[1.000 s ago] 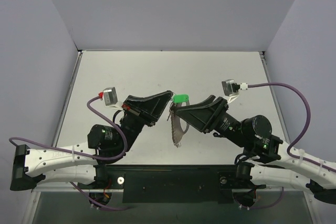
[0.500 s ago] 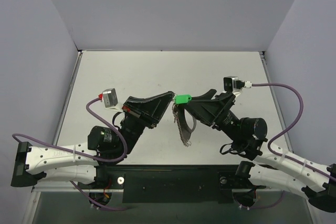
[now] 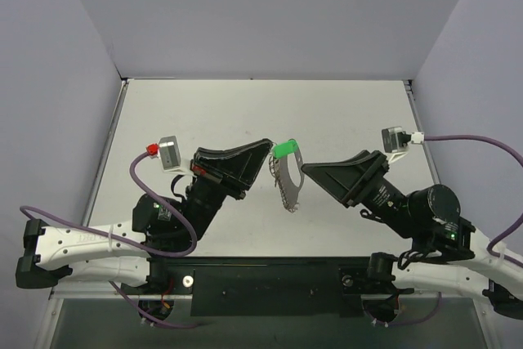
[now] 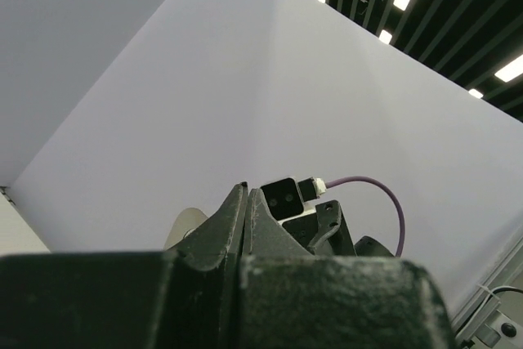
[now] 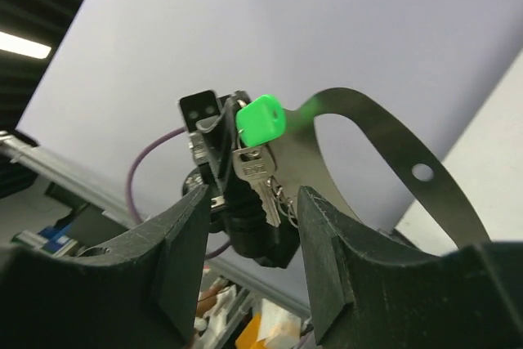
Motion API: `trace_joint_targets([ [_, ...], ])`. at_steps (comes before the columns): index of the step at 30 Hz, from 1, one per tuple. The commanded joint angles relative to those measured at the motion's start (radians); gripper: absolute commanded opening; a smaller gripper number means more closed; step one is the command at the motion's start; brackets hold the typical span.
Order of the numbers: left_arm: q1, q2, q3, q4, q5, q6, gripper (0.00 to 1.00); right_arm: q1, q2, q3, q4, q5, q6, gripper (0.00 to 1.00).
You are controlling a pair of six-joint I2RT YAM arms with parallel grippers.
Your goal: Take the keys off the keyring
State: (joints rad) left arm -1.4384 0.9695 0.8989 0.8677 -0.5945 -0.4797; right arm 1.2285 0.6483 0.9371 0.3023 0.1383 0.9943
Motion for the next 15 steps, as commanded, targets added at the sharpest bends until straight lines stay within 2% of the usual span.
trace_joint_targets([
  [1, -0.004, 0.008, 0.066, 0.019, -0.016, 0.056, 0.00, 0.020, 0.016, 0.091, -0.291, 0.152, -0.082, 0.42],
  [6, -0.002, 0.012, 0.060, 0.013, -0.036, 0.050, 0.00, 0.086, 0.094, 0.205, -0.429, 0.175, -0.147, 0.40],
  [11, -0.004, 0.012, 0.072, -0.033, -0.076, 0.052, 0.00, 0.202, 0.204, 0.337, -0.528, 0.282, -0.279, 0.41],
  [15, -0.004, 0.005, 0.072, -0.062, -0.096, 0.053, 0.00, 0.316, 0.318, 0.546, -0.669, 0.406, -0.394, 0.42],
])
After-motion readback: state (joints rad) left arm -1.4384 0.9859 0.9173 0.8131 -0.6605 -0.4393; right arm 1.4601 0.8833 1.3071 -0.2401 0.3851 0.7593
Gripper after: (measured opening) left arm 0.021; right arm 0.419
